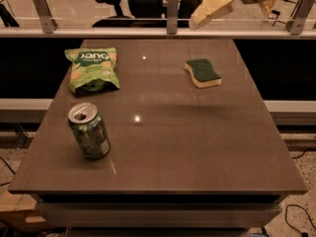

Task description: Move sponge near green can

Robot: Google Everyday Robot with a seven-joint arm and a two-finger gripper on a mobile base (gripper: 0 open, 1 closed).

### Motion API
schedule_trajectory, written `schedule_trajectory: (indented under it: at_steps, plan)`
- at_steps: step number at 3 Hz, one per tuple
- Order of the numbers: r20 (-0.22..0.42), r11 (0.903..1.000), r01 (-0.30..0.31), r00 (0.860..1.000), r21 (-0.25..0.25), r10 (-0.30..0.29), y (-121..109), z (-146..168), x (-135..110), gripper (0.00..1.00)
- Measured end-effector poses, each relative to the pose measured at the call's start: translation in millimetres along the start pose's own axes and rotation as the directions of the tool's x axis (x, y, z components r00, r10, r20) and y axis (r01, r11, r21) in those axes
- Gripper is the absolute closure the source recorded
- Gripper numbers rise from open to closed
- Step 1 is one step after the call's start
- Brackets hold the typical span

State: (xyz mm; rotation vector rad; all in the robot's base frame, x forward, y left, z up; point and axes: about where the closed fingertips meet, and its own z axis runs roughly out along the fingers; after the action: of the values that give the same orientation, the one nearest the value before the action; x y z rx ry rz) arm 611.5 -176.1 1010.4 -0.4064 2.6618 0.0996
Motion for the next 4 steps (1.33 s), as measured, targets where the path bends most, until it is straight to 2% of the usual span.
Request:
schedule_trajectory:
  at_steps: [2,4]
  plan:
    - [-0.029,1.0,-0.003,1.0,-0.006,0.003,-11.9,46.9,-13.7,0.0]
    - [-0.115,0.9989,-0.04,0.992,0.022,0.043,-13.7,94.9,-10.7,0.06]
